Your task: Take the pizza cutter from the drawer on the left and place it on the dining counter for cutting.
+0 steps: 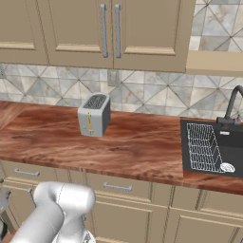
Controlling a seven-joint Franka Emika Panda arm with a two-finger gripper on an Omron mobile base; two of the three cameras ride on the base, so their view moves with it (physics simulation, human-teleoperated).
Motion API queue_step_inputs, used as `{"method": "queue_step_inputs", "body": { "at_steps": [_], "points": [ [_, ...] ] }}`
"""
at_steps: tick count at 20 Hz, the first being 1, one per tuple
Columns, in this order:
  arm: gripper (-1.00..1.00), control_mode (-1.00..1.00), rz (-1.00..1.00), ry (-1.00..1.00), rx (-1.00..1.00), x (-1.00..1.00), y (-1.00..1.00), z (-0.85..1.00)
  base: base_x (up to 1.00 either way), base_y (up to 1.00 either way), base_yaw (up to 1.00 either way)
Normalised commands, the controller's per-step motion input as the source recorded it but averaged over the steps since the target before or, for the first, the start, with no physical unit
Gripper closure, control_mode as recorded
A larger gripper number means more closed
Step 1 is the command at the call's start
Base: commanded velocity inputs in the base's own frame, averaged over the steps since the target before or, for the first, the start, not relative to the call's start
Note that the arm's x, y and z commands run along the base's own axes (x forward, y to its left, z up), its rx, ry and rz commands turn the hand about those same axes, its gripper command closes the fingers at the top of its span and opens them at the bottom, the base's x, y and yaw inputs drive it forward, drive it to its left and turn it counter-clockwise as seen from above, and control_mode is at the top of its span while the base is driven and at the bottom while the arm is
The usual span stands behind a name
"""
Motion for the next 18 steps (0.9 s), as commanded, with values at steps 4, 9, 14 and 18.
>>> {"method": "queue_step_inputs", "body": {
  "at_steps": [4,9,14,18],
  "points": [
    [-1.0,-1.0,0.0,0.0,-0.02,0.01,0.08,-0.34,0.0,0.0,0.0],
    [-1.0,-1.0,0.0,0.0,0.0,0.04,0.06,-0.16,0.0,0.0,0.0],
    [-1.0,-1.0,0.0,0.0,0.0,0.2,0.05,-0.15,0.0,0.0,0.0],
    [-1.0,-1.0,0.0,0.0,0.0,0.23,0.01,-0.13,0.0,0.0,0.0]
  ]
}}
